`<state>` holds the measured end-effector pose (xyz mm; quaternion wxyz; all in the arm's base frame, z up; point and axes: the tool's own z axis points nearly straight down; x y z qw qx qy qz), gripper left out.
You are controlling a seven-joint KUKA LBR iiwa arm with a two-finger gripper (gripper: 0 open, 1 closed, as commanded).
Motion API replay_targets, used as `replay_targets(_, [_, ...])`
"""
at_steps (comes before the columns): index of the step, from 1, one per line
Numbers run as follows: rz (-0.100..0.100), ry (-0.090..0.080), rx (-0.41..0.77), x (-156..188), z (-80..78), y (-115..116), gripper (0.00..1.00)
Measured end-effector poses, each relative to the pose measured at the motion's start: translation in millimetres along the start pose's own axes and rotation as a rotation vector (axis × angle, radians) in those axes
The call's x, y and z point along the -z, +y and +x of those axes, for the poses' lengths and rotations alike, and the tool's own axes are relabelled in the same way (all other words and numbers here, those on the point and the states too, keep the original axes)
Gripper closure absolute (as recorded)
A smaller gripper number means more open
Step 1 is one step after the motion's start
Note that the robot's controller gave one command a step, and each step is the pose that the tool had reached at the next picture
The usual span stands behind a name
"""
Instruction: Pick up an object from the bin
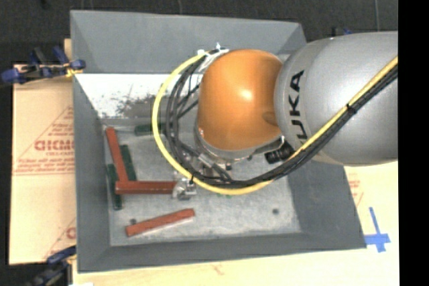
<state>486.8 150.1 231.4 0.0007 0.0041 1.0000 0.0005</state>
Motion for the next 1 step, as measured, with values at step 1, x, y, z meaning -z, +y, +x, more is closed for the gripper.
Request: replay_targets(1, [0.000,0.000,-0.002,0.0,0.0,-0.1,1.00])
